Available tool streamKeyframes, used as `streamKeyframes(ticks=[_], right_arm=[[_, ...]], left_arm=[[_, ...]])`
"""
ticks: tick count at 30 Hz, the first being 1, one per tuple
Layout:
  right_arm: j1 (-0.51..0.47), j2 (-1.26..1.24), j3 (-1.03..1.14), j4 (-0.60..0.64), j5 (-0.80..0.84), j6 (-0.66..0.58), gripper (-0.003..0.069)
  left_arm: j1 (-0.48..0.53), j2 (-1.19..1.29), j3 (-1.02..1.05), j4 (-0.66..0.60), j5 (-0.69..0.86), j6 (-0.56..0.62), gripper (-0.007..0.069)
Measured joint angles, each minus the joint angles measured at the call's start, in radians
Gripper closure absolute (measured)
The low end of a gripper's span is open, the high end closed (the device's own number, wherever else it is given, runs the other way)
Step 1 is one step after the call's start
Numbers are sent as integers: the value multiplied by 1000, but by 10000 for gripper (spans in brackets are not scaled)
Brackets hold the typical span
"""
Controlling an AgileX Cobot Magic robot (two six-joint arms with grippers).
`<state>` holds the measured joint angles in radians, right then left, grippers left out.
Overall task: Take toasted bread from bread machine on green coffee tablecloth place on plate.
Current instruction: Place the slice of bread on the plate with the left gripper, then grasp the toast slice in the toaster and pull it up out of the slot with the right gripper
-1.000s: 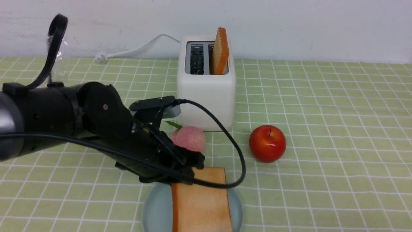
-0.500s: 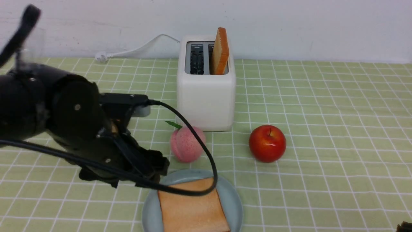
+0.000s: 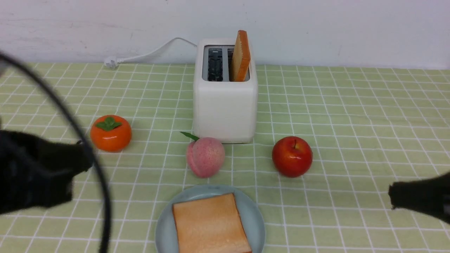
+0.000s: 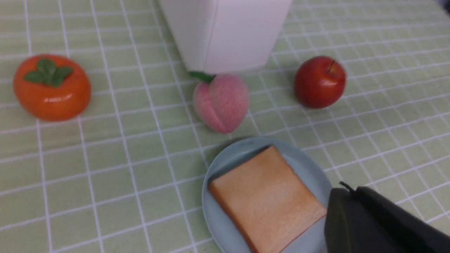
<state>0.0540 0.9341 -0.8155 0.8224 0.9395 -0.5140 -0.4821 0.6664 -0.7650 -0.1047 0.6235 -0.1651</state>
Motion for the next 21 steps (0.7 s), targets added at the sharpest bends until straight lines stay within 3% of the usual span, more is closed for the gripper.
streamKeyframes(ticks=[3, 6, 12, 16, 17, 18, 21], right_arm=[[43, 88, -71, -15, -25, 2, 651], [173, 234, -221, -99, -107, 74, 651], [376, 509, -512, -439, -240, 355, 603], [405, 696, -701, -601, -290, 565, 484], [405, 696, -710, -606, -293, 565, 476], [406, 774, -779, -645, -323, 651, 401], [406, 879, -875, -688, -385, 720, 275]], left_arm=[[0, -140, 117, -13, -85, 45, 638], [0, -284, 288, -17, -191, 58, 638], [0, -413, 467, -18, -399, 62, 638], [0, -432, 477, -18, -465, 62, 638], [0, -432, 477, -18, -467, 62, 638], [0, -433, 477, -18, -473, 62, 638], [0, -433, 477, -18, -476, 62, 638]])
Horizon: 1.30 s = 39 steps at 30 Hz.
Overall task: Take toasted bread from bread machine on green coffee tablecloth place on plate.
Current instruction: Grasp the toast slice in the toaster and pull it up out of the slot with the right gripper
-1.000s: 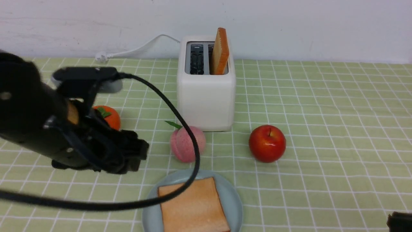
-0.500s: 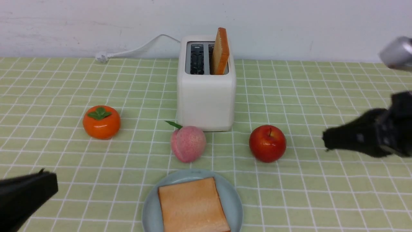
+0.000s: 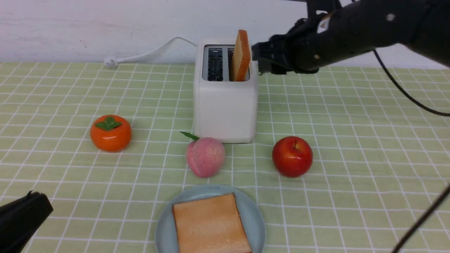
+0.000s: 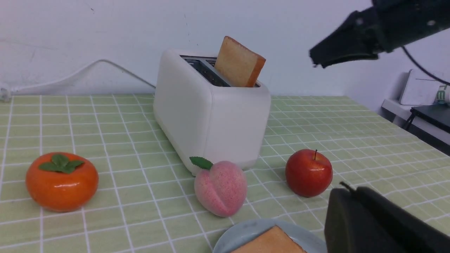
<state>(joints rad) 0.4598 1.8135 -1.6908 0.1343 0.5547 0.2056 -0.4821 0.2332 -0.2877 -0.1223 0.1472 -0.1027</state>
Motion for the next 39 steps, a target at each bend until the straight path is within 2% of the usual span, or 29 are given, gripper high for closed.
streamKeyframes(ticks=[1, 3, 7, 10, 14, 17, 19, 20, 22, 28, 32, 39], right_arm=[[0, 45, -44, -16, -29, 14, 218], [0, 106, -95, -29, -70, 20, 166], [0, 204, -189, -45, -115, 25, 140], [0, 271, -259, -85, -128, 28, 176], [0, 328, -306, -155, -129, 54, 270], [0, 350, -308, -178, -133, 86, 382], [0, 351, -310, -179, -139, 92, 429], [0, 352, -311, -179, -148, 95, 491], [0, 352, -313, -180, -160, 100, 541], [1, 306, -319, -172, -170, 152, 543], [9, 196, -319, -169, -113, 133, 543], [20, -74, -289, -76, 300, -40, 543]], left_arm=[[0, 0, 0, 0, 0, 0, 638], [0, 0, 0, 0, 0, 0, 638], [0, 0, 0, -1, 0, 0, 638], [0, 0, 0, -1, 0, 0, 638], [0, 0, 0, -1, 0, 0, 638], [0, 0, 0, -1, 0, 0, 638], [0, 0, 0, -1, 0, 0, 638], [0, 0, 0, -1, -3, 3, 636], [0, 0, 0, 8, -9, 5, 637], [0, 0, 0, 22, -6, 7, 630], [0, 0, 0, 22, -1, 7, 627], [0, 0, 0, 22, 35, 5, 627]])
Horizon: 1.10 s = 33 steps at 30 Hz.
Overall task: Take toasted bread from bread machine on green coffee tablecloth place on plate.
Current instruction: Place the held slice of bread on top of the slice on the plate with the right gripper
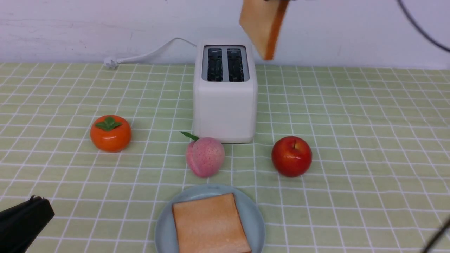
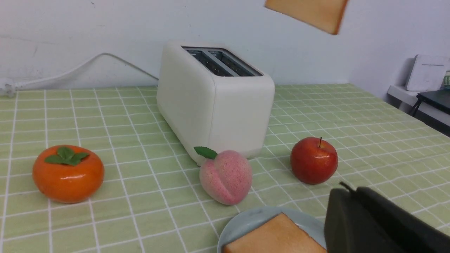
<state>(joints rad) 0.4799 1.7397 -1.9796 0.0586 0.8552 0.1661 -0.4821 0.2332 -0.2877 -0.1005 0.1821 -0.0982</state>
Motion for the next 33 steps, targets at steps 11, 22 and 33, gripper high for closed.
streamKeyframes(ticks=[11, 22, 33], right_arm=[[57, -141, 539, 623, 124, -379, 543], [57, 92, 618, 953, 20, -610, 543], [50, 135, 601, 643, 39, -339, 310]], left_arm=[[0, 0, 0, -1, 6, -1, 625], [0, 0, 0, -4, 6, -1, 624], [0, 0, 0, -4, 7, -1, 617]])
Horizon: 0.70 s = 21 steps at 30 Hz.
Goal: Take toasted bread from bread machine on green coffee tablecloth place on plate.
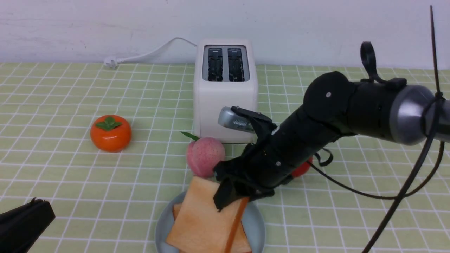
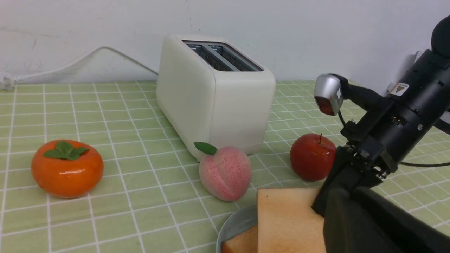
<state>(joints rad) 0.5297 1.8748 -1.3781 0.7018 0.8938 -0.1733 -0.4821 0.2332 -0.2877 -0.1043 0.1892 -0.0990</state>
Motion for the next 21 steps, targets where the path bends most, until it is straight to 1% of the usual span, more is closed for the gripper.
streamKeyframes(ticks=[1, 2, 3, 5, 7, 8, 9, 10, 12, 13, 15, 16, 17, 18, 21], right_arm=[[0, 0, 0, 0, 0, 0, 310], [-12, -8, -20, -80, 37, 43, 239], [-21, -17, -36, -130, 65, 73, 202], [-42, -59, -72, -235, 127, 136, 155], [-52, -125, -99, -323, 190, 173, 146], [-52, -134, -101, -331, 195, 180, 147], [-52, -178, -105, -369, 224, 193, 159], [-48, -248, -110, -415, 266, 211, 193], [-36, -345, -111, -468, 309, 237, 270], [-33, -368, -110, -480, 318, 243, 289], [-6, -534, -74, -542, 330, 296, 424], [-5, -546, -70, -546, 332, 299, 435], [6, -658, -16, -564, 339, 338, 523], [8, -707, 21, -568, 343, 357, 564], [10, -869, 125, -588, 354, 426, 637]], left_arm=[[0, 0, 0, 0, 0, 0, 617], [0, 0, 0, 0, 0, 0, 617], [0, 0, 0, 0, 0, 0, 617], [0, 0, 0, 0, 0, 0, 617], [0, 0, 0, 1, 0, 0, 613], [0, 0, 0, 1, 0, 0, 613], [0, 0, 0, 1, 0, 0, 613], [0, 0, 0, 3, 0, 0, 611], [0, 0, 0, 3, 0, 0, 609], [0, 0, 0, 3, 0, 0, 609], [0, 0, 0, -8, 0, 0, 610], [0, 0, 0, -11, 0, 0, 610], [0, -1, 0, -26, 0, 0, 610], [0, -3, 0, -33, 0, 0, 610], [0, -24, 0, -44, -1, 0, 610]])
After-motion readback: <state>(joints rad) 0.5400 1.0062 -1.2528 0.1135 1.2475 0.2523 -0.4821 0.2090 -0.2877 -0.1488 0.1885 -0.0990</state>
